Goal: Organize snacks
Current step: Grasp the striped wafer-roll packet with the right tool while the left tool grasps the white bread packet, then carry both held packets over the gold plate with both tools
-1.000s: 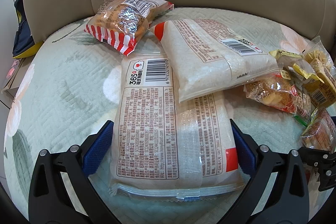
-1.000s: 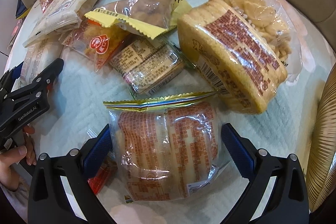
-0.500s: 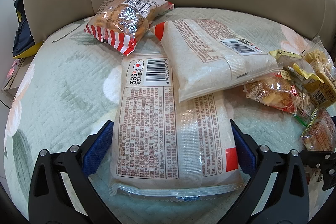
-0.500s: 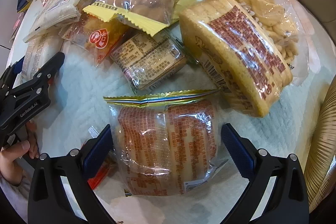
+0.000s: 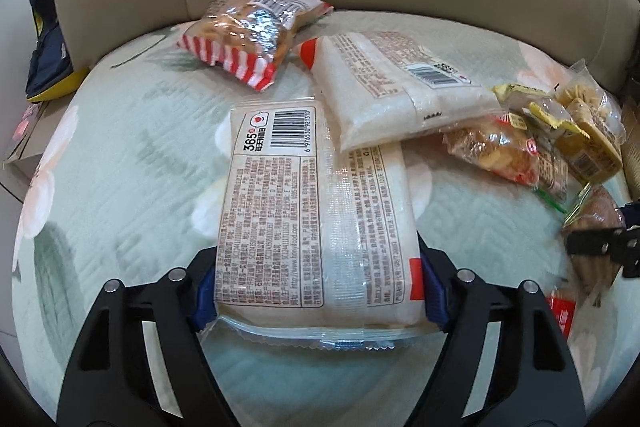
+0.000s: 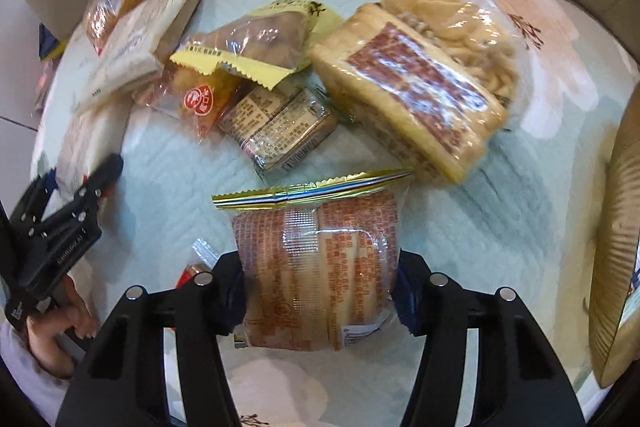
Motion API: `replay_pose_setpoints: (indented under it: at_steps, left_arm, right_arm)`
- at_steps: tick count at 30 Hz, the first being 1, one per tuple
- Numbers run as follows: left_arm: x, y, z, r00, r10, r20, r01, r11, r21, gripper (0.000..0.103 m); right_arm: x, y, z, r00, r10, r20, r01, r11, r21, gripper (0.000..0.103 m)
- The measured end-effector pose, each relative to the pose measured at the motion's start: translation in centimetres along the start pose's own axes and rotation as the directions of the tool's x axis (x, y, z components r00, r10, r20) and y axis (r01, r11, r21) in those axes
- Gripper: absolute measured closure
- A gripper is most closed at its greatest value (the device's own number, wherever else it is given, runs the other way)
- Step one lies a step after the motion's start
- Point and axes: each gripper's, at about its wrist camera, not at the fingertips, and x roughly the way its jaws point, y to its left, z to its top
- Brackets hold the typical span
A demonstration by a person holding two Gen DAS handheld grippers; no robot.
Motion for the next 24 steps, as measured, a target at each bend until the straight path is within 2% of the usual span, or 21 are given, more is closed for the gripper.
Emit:
replay_pose_setpoints:
  at_steps: [2, 9, 14, 20, 24]
  left_arm:
    - [-0.4, 0.3, -0.1, 1.000, -0.003, -0.004, 0.003, 1.000, -0.012, 0.026]
    - [-2.0, 2.4, -1.5, 0.999, 0.041, -0.020, -0.043, 0.994, -0.098, 0.026]
    - [-3.2, 4.1, -1.6, 0.996, 0.089, 0.014, -0.086, 0.985, -0.149, 0.026]
    - [-5.3, 3.5, -1.2, 0.989, 0.112, 0.101, -0.101, 0.988, -0.114, 0.026]
    - [-6.3, 2.0, -0.9, 0.980, 0.123, 0.157, -0.119, 0.992, -0.040, 0.026]
  right_arm:
    - [-0.7, -0.1, 0.0, 0.999, 0.034, 0.015, -0.034, 0.999, 0.003, 0.047]
    - [-2.7, 1.7, -0.7, 0.998, 0.033, 0.052, -0.030, 0.999, -0.043, 0.047]
    - [-4.4, 1.4, -1.6, 0.995, 0.032, 0.093, -0.030, 0.999, -0.025, 0.047]
    - [-6.7, -0.2, -1.7, 0.984, 0.037, 0.173, -0.040, 0.999, 0.017, 0.047]
    - [-7.8, -0.8, -1.4, 0.975, 0.054, 0.217, -0.065, 0.997, 0.044, 0.047]
